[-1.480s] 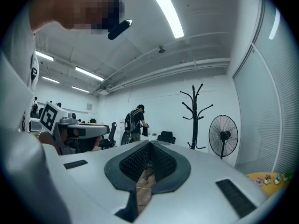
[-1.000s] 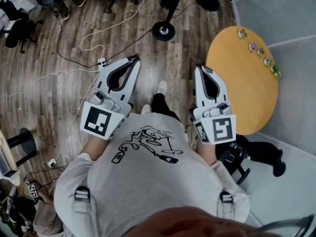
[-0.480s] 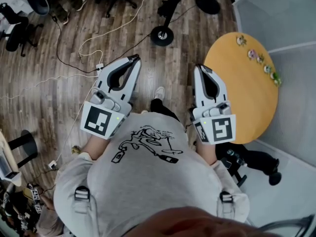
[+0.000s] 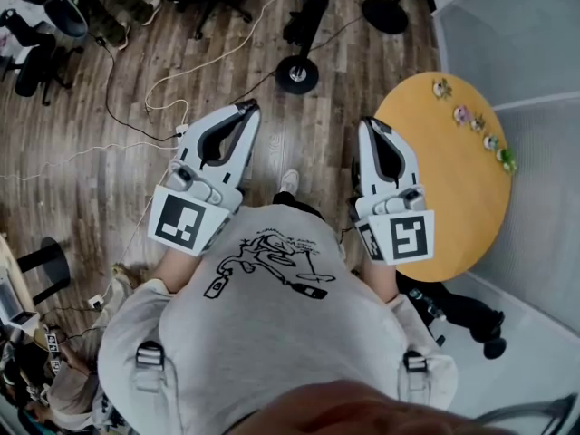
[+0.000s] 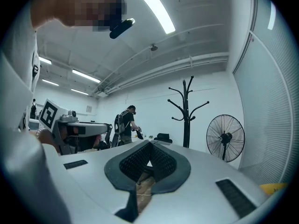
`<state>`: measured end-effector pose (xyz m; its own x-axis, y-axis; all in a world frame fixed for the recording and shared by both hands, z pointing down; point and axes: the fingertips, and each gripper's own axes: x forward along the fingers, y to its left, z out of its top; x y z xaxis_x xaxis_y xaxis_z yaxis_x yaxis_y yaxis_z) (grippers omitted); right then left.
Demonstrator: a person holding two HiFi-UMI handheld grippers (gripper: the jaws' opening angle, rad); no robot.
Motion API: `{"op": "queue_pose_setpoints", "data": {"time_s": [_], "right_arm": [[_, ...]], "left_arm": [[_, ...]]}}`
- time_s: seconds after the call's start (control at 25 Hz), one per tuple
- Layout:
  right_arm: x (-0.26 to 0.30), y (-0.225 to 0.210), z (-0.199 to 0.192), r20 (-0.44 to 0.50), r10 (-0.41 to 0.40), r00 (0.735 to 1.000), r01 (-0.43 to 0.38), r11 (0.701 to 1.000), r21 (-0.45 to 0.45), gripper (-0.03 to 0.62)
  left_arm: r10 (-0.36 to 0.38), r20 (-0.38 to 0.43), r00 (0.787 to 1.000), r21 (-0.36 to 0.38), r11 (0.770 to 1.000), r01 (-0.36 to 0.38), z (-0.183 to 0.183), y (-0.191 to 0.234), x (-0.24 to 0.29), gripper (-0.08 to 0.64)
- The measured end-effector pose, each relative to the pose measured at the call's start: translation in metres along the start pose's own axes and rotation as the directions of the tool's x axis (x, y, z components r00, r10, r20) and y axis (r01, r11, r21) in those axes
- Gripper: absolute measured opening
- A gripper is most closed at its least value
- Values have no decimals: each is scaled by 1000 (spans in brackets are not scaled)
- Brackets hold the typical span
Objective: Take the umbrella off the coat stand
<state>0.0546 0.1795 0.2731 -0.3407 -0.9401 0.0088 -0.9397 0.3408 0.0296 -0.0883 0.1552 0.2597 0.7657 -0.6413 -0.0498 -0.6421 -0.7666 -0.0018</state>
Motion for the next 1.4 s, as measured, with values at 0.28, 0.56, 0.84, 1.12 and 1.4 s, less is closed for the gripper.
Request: {"op": "queue_pose_setpoints", "data": {"time_s": [0.28, 0.56, 0.84, 1.12, 1.4], "right_arm": [[17, -32, -3, 0, 22, 1000, -22, 1000, -5, 15], [29, -61, -7, -3, 34, 999, -34, 999, 2, 15], [39, -76, -11, -19, 47, 999, -47, 999, 6, 15], [40, -95, -26, -33, 42, 999, -42, 999, 18, 15], [52, -109, -31, -35, 25, 999, -24, 1000, 19, 15]], "left_arm": [[17, -4, 1000, 5, 1000, -16, -3, 1, 36, 9], [30, -9, 1000, 5, 1000, -30, -7, 2, 66, 9], [39, -26, 999, -13, 999, -40, -15, 4, 83, 9], [34, -46, 998, -19, 999, -35, -30, -1, 101, 9], [14, -41, 999, -19, 1000, -14, -34, 6, 122, 9]]}}
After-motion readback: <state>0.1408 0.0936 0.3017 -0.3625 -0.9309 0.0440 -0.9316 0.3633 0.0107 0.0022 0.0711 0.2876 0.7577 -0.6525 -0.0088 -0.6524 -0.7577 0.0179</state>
